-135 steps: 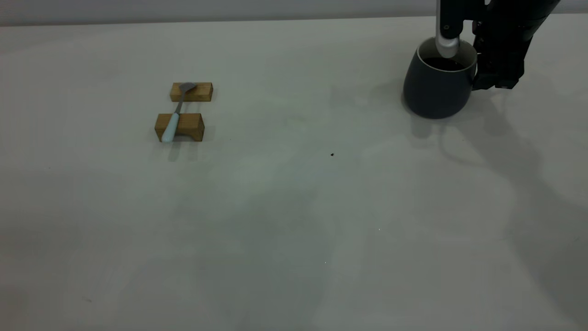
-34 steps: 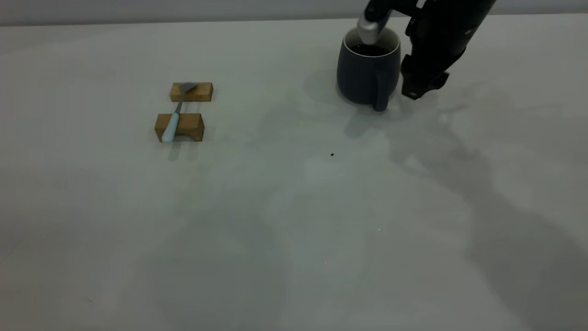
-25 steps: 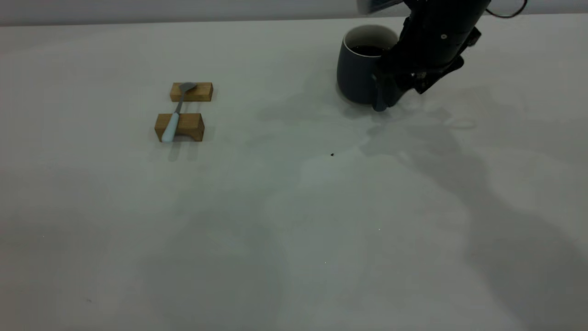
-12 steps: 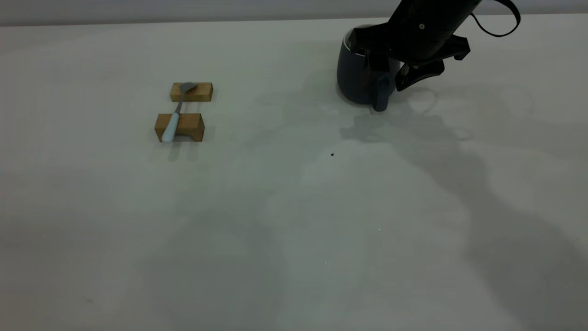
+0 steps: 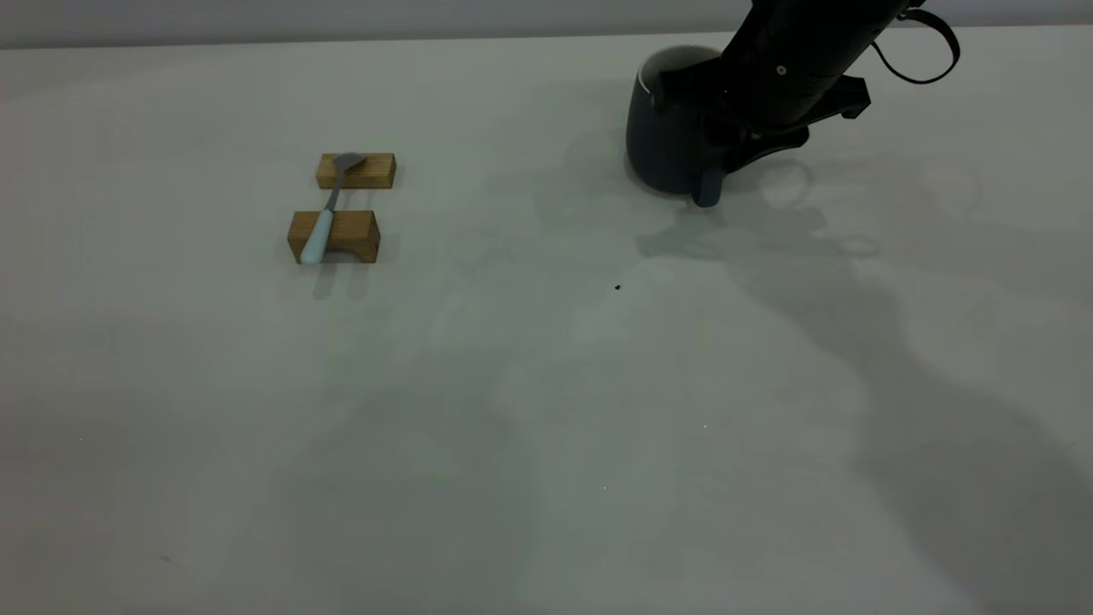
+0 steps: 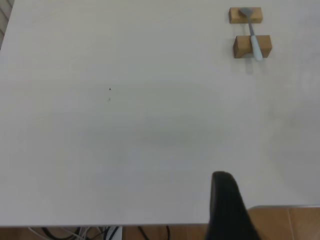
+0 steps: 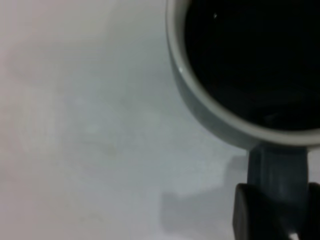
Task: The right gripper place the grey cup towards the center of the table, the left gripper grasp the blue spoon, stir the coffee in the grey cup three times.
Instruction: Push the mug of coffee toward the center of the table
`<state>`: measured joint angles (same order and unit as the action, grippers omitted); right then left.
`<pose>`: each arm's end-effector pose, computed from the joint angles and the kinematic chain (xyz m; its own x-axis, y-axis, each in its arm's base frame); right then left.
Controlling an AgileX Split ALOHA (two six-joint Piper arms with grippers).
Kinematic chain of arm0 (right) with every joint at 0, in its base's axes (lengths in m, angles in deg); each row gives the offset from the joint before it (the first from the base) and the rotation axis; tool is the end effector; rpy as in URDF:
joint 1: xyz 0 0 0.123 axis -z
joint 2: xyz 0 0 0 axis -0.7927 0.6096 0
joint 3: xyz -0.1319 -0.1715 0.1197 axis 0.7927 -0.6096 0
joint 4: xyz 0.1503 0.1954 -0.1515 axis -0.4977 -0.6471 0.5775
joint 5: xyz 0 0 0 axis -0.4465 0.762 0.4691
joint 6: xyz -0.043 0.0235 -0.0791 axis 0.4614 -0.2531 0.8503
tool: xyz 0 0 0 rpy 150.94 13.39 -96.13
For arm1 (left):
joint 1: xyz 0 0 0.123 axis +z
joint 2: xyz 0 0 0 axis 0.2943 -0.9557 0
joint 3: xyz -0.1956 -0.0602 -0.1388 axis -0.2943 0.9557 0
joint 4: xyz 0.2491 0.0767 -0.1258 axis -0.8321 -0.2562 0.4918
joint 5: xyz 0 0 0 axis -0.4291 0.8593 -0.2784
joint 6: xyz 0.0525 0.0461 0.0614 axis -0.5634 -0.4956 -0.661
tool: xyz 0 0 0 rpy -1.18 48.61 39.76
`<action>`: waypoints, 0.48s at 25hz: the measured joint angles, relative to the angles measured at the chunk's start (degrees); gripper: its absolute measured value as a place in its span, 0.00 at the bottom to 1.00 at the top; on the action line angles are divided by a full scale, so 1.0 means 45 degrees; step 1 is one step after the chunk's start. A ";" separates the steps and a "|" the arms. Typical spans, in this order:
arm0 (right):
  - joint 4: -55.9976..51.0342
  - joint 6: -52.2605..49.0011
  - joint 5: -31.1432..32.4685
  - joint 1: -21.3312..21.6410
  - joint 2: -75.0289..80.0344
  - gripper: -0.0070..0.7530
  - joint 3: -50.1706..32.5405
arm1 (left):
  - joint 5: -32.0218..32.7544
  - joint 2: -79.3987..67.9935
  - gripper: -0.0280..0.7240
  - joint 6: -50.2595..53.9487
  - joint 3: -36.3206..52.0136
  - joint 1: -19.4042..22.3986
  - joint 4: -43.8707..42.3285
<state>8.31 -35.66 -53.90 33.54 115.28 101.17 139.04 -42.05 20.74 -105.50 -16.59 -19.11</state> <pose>0.4234 0.1534 -0.0192 -0.8591 -0.1305 -0.4948 -0.2334 0.9604 0.1520 0.0640 0.0013 0.2863 -0.5114 -0.0012 -0.8593 -0.0137 0.9999 0.0068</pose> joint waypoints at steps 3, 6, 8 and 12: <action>0.0024 0.0919 -0.0033 0.0000 0.0000 0.25 0.0000 | 0.0000 0.0000 0.71 0.0000 0.0000 0.0000 0.0000; 0.0012 0.1943 0.0045 0.0000 0.0000 0.25 0.0000 | 0.0000 0.0000 0.71 0.0000 0.0000 0.0000 0.0000; -0.0016 0.2575 0.0125 -0.0102 0.0000 0.25 0.0000 | 0.0000 0.0000 0.71 0.0000 0.0000 0.0000 0.0000; -0.0016 0.3269 0.0624 -0.0649 -0.0036 0.25 0.0098 | 0.0000 0.0000 0.71 0.0000 0.0000 0.0000 0.0000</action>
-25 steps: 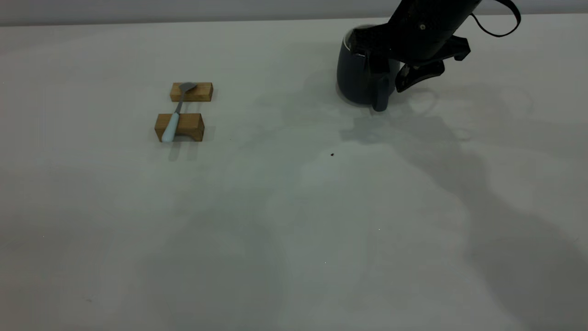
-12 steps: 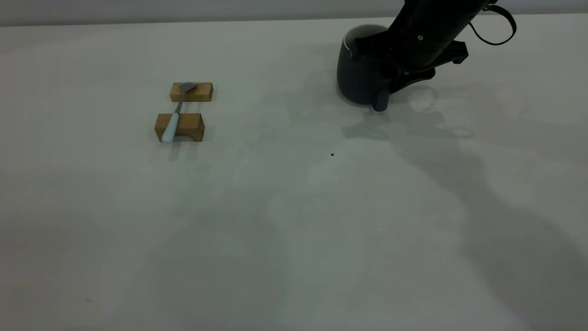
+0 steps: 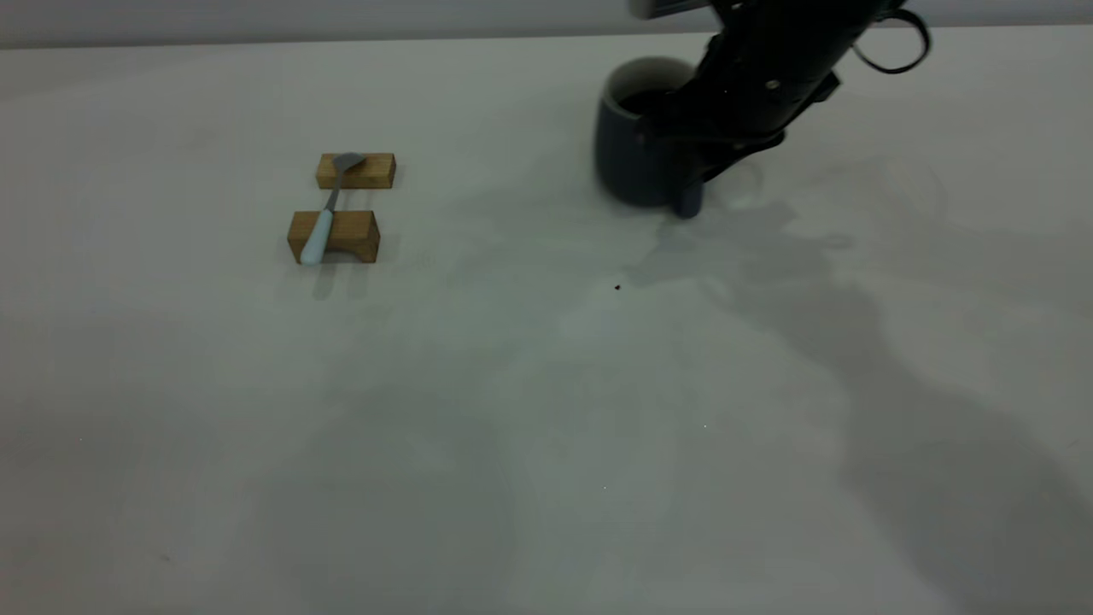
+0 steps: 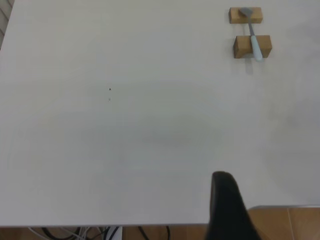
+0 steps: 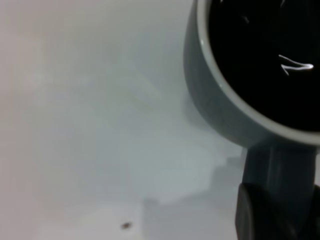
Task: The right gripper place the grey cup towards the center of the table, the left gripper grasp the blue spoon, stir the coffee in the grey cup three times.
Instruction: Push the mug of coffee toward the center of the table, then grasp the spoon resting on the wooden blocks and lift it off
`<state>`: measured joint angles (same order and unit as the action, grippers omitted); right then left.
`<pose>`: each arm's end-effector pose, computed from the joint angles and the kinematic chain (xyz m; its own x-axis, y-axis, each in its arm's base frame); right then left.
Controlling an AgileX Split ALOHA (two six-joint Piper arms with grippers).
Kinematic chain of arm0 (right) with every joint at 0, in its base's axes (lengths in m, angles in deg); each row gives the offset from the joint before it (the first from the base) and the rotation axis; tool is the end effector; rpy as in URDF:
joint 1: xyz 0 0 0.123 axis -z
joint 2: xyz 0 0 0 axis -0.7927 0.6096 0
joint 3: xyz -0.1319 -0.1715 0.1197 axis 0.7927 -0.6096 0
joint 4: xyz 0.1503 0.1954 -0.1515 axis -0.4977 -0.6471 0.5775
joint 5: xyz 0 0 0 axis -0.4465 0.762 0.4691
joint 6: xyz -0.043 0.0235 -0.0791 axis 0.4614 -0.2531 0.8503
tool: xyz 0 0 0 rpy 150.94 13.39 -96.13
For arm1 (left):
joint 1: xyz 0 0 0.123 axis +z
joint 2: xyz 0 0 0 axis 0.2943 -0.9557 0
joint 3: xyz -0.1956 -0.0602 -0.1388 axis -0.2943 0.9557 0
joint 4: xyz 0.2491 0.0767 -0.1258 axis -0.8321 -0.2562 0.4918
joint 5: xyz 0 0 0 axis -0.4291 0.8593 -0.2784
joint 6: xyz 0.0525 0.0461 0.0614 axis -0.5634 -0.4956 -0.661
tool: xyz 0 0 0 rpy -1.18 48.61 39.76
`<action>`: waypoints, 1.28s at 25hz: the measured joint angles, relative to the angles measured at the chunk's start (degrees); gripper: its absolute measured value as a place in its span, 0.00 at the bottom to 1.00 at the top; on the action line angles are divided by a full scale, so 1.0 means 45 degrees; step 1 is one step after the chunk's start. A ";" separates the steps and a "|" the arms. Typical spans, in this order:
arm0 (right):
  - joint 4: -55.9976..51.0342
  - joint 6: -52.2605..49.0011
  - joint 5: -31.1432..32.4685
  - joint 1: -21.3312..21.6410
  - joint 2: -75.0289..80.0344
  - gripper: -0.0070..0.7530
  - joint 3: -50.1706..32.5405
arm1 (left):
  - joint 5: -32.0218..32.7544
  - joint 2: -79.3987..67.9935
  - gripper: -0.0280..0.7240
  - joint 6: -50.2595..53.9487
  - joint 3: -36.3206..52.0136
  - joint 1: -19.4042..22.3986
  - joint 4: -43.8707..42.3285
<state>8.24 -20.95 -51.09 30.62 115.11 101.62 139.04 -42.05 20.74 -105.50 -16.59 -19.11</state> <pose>0.4133 0.1763 -0.0177 -0.7649 -0.4172 -0.4908 -0.4995 0.8652 0.0432 0.0640 0.0013 0.2863 -0.5114 -0.0012 -0.8593 -0.0137 0.9999 0.0068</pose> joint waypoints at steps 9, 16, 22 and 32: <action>-0.0003 0.0245 0.0856 -0.1587 0.0002 0.25 0.0198 | 0.0000 0.0000 0.71 0.0000 0.0000 0.0000 0.0010; 0.0075 0.0269 0.0913 -0.1844 -0.0089 0.28 0.0198 | 0.0000 0.0000 0.71 -0.0067 0.0000 0.0000 0.0010; 0.1145 0.0086 0.2445 -0.1857 -0.1546 0.76 0.0198 | 0.0000 0.0000 0.71 0.0000 0.0000 0.0000 0.0010; 0.5620 -0.3199 1.0027 -0.1521 -0.7020 0.92 0.0198 | 0.0000 0.0000 0.71 0.0000 0.0000 0.0000 0.0010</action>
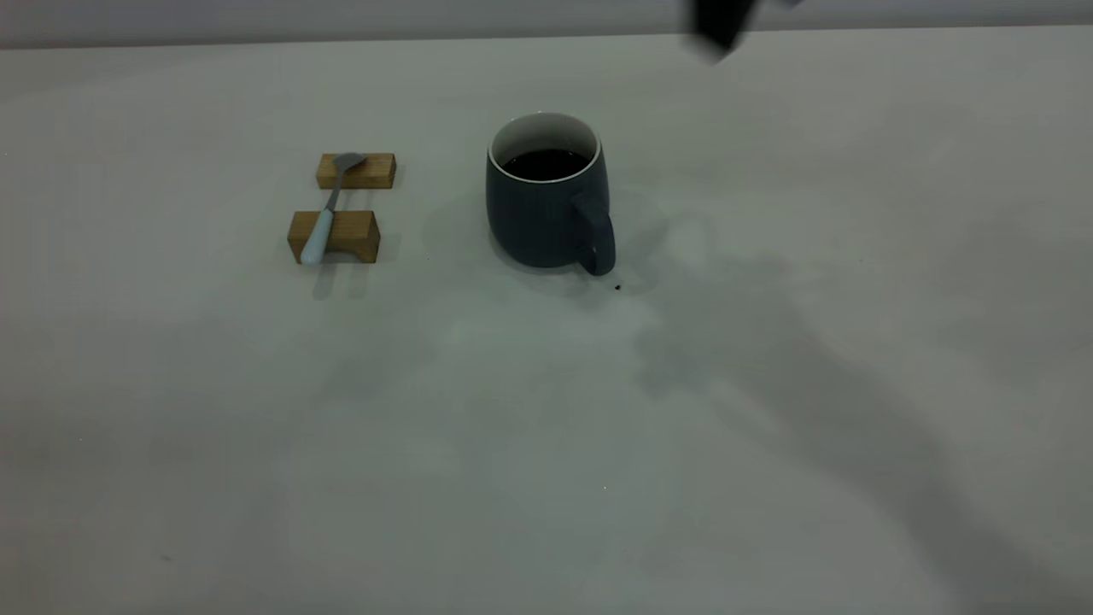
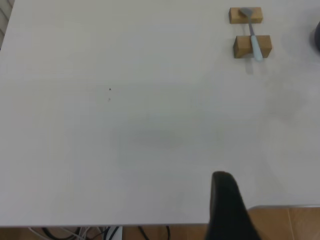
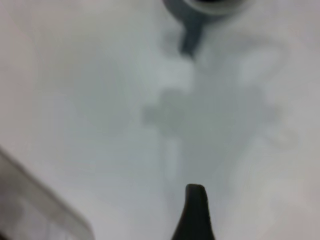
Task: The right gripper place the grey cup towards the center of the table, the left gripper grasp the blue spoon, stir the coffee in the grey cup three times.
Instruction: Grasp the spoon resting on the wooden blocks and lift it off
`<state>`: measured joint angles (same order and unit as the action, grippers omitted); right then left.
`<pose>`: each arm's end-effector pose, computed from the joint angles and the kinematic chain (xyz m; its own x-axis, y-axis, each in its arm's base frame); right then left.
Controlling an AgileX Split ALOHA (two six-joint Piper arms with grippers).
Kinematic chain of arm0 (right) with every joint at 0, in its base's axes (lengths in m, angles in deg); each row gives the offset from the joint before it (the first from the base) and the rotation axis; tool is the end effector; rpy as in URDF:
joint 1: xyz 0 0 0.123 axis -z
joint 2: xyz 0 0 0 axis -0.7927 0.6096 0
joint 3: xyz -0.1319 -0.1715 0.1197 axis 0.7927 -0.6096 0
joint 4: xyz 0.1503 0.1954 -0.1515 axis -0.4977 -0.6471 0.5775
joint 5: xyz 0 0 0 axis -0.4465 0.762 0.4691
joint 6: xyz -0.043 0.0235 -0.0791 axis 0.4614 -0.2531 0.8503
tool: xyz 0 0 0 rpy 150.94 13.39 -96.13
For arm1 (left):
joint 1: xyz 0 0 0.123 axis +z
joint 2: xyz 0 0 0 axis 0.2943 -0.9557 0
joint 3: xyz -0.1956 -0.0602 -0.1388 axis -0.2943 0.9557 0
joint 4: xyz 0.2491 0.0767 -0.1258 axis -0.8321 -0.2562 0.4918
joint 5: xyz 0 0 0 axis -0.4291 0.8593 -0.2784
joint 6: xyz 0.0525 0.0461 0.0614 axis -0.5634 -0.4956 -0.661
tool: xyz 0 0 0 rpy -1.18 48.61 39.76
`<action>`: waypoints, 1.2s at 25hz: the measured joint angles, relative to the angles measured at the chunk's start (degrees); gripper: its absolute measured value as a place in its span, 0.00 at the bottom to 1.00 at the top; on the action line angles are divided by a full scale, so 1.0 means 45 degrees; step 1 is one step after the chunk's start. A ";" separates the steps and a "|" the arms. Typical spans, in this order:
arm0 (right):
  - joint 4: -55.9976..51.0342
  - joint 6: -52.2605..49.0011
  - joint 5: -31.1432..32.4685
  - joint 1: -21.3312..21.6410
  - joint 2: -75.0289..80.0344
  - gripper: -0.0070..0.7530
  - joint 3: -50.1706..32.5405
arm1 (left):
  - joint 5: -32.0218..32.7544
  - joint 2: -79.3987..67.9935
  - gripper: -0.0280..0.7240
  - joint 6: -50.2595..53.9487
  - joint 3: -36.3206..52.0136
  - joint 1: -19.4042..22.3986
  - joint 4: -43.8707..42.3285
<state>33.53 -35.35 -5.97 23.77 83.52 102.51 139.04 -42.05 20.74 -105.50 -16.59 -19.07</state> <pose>0.3505 0.1941 0.1985 -0.6703 -0.6980 -0.2518 -0.7105 0.7016 -0.0534 0.0640 0.0012 0.2863 -0.5114 -0.0015 -0.8593 -0.0133 0.9999 0.0062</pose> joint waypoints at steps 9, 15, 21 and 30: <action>0.1019 -0.1980 0.2489 0.0011 -0.5970 0.88 -0.1375 | 0.0000 0.0000 0.71 0.0000 0.0000 0.0000 0.0000; 0.1175 -0.3057 0.2677 0.0011 -1.1063 0.86 -0.4799 | 0.0000 0.0000 0.71 0.0000 0.0000 0.0000 0.0000; 0.1276 -0.4382 0.2677 0.1291 -1.5896 0.84 -0.8606 | 0.0000 0.0000 0.71 0.0000 0.0000 0.0000 0.0000; 0.0483 -0.4532 0.1539 0.4693 -2.1271 0.81 -1.2109 | 0.0000 0.0000 0.71 0.0000 0.0000 0.0000 0.0000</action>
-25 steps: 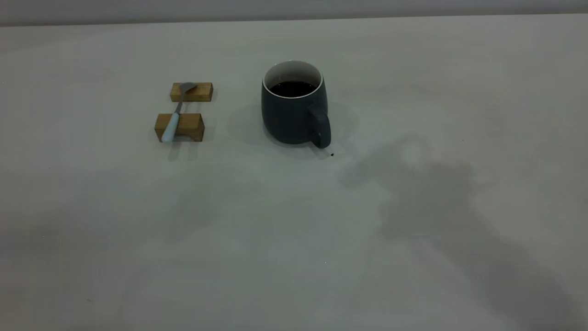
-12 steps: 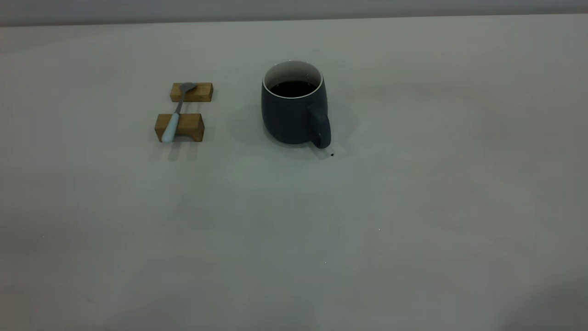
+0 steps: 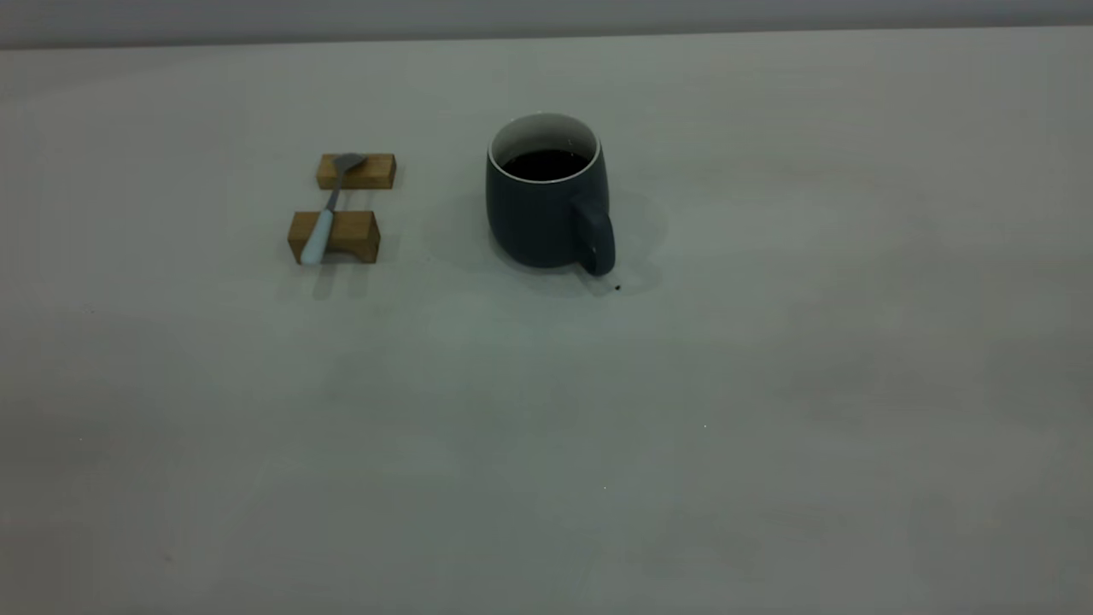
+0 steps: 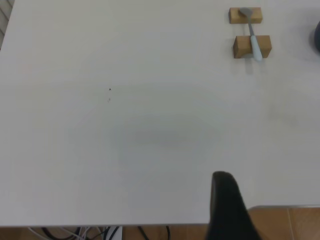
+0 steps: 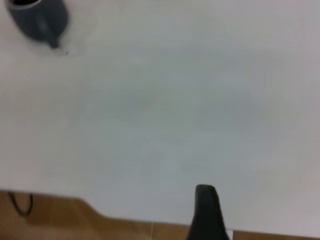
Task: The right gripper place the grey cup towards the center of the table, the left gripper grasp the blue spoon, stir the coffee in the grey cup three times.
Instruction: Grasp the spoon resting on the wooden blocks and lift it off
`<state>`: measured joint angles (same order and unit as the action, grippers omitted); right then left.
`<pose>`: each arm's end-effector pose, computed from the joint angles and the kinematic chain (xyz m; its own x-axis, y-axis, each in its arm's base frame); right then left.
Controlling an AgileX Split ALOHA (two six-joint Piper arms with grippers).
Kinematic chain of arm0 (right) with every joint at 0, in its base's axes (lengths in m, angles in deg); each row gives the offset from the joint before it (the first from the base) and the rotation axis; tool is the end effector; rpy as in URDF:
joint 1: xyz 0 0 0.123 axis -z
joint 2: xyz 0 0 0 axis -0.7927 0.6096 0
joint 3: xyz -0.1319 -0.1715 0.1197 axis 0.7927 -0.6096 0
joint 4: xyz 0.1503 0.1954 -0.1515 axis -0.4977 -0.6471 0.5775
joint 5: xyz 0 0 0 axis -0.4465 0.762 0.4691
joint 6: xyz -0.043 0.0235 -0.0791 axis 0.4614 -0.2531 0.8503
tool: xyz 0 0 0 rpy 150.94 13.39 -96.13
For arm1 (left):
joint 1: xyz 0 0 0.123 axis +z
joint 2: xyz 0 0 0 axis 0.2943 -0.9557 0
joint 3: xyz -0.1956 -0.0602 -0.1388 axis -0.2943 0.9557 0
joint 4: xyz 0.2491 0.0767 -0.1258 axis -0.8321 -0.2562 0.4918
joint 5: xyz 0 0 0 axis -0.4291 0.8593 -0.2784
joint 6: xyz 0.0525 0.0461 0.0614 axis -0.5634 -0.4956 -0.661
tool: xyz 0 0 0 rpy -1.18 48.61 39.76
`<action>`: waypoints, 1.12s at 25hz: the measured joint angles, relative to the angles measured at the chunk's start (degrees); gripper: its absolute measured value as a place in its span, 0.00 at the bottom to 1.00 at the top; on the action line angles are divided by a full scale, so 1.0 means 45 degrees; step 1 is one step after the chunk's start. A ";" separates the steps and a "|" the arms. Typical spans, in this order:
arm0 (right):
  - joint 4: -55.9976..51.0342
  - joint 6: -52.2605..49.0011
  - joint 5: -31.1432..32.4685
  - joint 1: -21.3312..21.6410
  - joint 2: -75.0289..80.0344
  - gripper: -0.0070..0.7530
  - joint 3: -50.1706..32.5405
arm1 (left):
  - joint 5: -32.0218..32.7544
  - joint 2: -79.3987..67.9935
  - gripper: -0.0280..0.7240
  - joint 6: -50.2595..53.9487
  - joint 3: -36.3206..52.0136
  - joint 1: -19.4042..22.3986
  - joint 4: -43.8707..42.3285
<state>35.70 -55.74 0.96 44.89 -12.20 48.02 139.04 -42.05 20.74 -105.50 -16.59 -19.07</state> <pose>0.0869 0.0106 0.2721 -0.6531 -0.0439 -0.7560 -0.0963 0.9950 0.0254 0.0640 0.0012 0.2863 -0.5114 -0.0015 -0.8593 -0.0133 0.9999 0.0062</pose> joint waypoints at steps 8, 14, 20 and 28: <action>0.0049 0.0084 -0.0165 0.1335 -0.1400 0.79 -0.0175 | 0.0000 0.0000 0.71 0.0000 0.0000 0.0000 0.0000; 0.0099 0.0089 -0.0165 0.1727 -0.1465 0.79 -0.0175 | 0.0000 0.0000 0.71 0.0000 0.0000 0.0000 0.0000; 0.0099 0.0089 -0.0165 0.1727 -0.1465 0.79 -0.0175 | 0.0000 0.0000 0.71 0.0000 0.0000 0.0000 0.0000; 0.0099 0.0145 -0.0165 0.1727 -0.1465 0.79 -0.0175 | 0.0000 0.0000 0.71 0.0000 0.0000 0.0000 0.0000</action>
<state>36.15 -55.09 0.22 52.66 -18.79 47.23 139.04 -42.05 20.74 -105.50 -16.59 -19.07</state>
